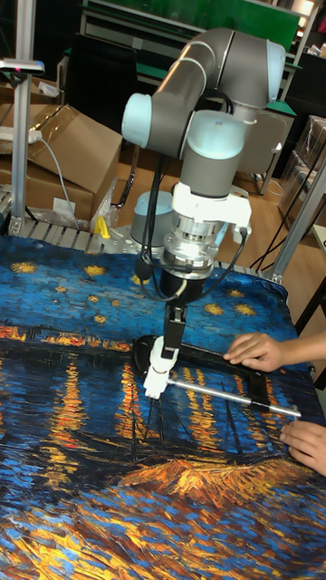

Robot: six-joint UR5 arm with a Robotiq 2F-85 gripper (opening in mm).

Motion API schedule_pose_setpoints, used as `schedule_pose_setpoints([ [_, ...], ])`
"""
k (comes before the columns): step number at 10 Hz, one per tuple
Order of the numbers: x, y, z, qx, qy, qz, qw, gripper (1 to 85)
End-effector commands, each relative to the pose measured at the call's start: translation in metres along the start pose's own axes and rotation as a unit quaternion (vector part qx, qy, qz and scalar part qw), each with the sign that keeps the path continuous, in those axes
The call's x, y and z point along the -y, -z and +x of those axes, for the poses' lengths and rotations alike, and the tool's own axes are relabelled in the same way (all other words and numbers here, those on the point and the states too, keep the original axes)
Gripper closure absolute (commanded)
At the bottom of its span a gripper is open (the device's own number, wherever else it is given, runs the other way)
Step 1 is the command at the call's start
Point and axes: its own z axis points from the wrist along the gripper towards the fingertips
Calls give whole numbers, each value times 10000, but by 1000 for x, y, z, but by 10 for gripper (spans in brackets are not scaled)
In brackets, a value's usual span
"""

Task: Install the light bulb by rotating it

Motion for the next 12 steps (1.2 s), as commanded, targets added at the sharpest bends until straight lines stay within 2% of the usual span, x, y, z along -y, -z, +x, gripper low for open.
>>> schedule_pose_setpoints([
  [1, 0, -5, -1, 69, -16, 27, 10000, 150],
  [3, -3, -6, 0, 59, -61, -11, 10000, 153],
  [6, -10, -7, 0, 36, -343, -118, 9993, 237],
  [9, -12, -7, 1, 3, -440, -138, 9989, 280],
  [12, -11, -8, 5, -93, -570, -96, 9983, 370],
])
